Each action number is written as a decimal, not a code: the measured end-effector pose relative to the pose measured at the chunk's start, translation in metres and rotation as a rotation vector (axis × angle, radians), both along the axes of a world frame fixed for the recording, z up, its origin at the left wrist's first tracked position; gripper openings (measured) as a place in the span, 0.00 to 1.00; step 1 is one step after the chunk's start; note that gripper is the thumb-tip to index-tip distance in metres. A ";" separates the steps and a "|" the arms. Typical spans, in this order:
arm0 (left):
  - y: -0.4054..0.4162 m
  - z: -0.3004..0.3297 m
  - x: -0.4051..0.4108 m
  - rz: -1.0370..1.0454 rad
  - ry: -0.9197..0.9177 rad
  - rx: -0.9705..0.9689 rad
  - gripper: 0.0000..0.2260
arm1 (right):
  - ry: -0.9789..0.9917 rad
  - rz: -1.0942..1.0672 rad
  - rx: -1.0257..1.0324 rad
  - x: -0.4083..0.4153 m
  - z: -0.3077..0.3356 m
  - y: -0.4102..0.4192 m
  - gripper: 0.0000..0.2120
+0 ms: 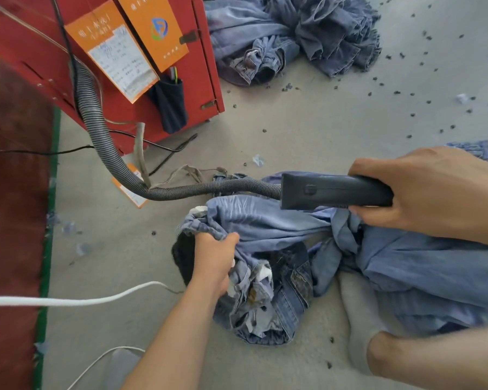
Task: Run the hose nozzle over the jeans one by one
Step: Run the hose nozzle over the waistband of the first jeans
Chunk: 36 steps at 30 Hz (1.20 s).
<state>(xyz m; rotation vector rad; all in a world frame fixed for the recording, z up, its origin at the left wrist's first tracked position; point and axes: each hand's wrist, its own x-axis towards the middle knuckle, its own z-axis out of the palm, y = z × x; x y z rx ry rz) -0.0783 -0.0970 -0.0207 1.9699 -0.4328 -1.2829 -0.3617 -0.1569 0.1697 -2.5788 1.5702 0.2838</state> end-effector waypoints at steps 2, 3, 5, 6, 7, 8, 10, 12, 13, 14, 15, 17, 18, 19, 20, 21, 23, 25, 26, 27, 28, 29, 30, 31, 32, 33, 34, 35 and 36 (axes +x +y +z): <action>0.014 -0.017 -0.003 -0.135 -0.185 0.107 0.22 | 0.010 0.014 -0.009 0.005 0.001 0.001 0.15; 0.021 -0.022 -0.005 -0.182 -0.256 0.154 0.28 | 0.016 0.019 -0.013 0.008 0.002 0.002 0.14; 0.033 -0.029 -0.009 -0.243 -0.306 0.173 0.38 | 0.030 0.028 -0.009 0.013 0.003 0.003 0.14; 0.037 -0.034 -0.012 -0.263 -0.296 0.165 0.42 | 0.037 0.036 0.001 0.015 0.003 0.003 0.14; 0.039 -0.038 -0.014 -0.285 -0.285 0.166 0.46 | 0.040 0.042 0.013 0.016 0.003 0.004 0.14; 0.040 -0.043 -0.017 -0.304 -0.276 0.181 0.47 | 0.041 0.046 0.020 0.017 0.003 0.004 0.14; 0.041 -0.050 -0.020 -0.328 -0.254 0.213 0.42 | 0.038 0.051 0.023 0.018 0.003 0.004 0.14; 0.039 -0.054 -0.021 -0.303 -0.176 0.225 0.37 | 0.028 0.047 0.021 0.019 0.003 0.002 0.14; 0.038 -0.056 -0.021 -0.250 -0.107 0.222 0.34 | 0.020 0.042 0.019 0.020 0.004 0.001 0.14; 0.038 -0.057 -0.020 -0.177 -0.024 0.214 0.32 | 0.013 0.038 0.015 0.019 0.004 0.001 0.14; 0.038 -0.057 -0.019 -0.096 0.056 0.207 0.29 | 0.009 0.036 0.008 0.019 0.004 0.000 0.14; 0.036 -0.052 -0.017 0.070 0.187 0.187 0.22 | 0.003 0.036 0.003 0.019 0.005 -0.001 0.14; 0.033 -0.049 -0.015 0.141 0.242 0.170 0.18 | 0.002 0.038 0.006 0.018 0.005 -0.001 0.14; 0.031 -0.046 -0.013 0.192 0.298 0.147 0.12 | 0.004 0.041 0.010 0.018 0.005 -0.001 0.14; 0.029 -0.042 -0.011 0.225 0.351 0.120 0.08 | 0.007 0.043 0.012 0.017 0.005 -0.001 0.14; 0.026 -0.037 -0.008 0.241 0.401 0.088 0.07 | 0.009 0.043 0.012 0.017 0.004 -0.001 0.14; 0.022 -0.021 -0.005 0.247 0.508 0.017 0.06 | 0.010 0.035 0.008 0.017 0.004 0.000 0.14; 0.018 -0.005 -0.005 0.242 0.615 -0.050 0.06 | 0.000 0.027 0.007 0.016 0.004 0.000 0.14; 0.016 0.004 -0.007 0.238 0.669 -0.078 0.08 | -0.007 0.022 0.008 0.015 0.004 0.000 0.14; 0.014 0.013 -0.011 0.230 0.713 -0.091 0.14 | -0.015 0.018 0.010 0.015 0.004 -0.001 0.15; 0.012 0.020 -0.017 0.216 0.765 -0.090 0.18 | -0.025 0.014 0.010 0.014 0.004 -0.002 0.15; 0.011 0.026 -0.022 0.203 0.816 -0.090 0.21 | -0.035 0.010 0.005 0.012 0.004 -0.003 0.15; 0.009 0.032 -0.028 0.198 0.857 -0.095 0.22 | -0.047 0.000 -0.001 0.010 0.004 -0.004 0.15; 0.006 0.035 -0.032 0.198 0.893 -0.099 0.23 | -0.058 -0.013 -0.005 0.007 0.004 -0.005 0.16; 0.004 0.037 -0.035 0.200 0.918 -0.104 0.24 | -0.068 -0.024 -0.006 0.005 0.004 -0.006 0.16; 0.002 0.038 -0.036 0.202 0.931 -0.108 0.24 | -0.076 -0.031 -0.006 0.002 0.004 -0.008 0.17; 0.001 0.039 -0.036 0.199 0.939 -0.113 0.24 | -0.081 -0.039 -0.004 -0.002 0.004 -0.010 0.17; -0.001 0.038 -0.035 0.190 0.939 -0.116 0.23 | -0.082 -0.048 0.000 -0.005 0.004 -0.011 0.16; -0.001 0.038 -0.034 0.179 0.934 -0.118 0.23 | -0.084 -0.057 0.007 -0.009 0.004 -0.013 0.16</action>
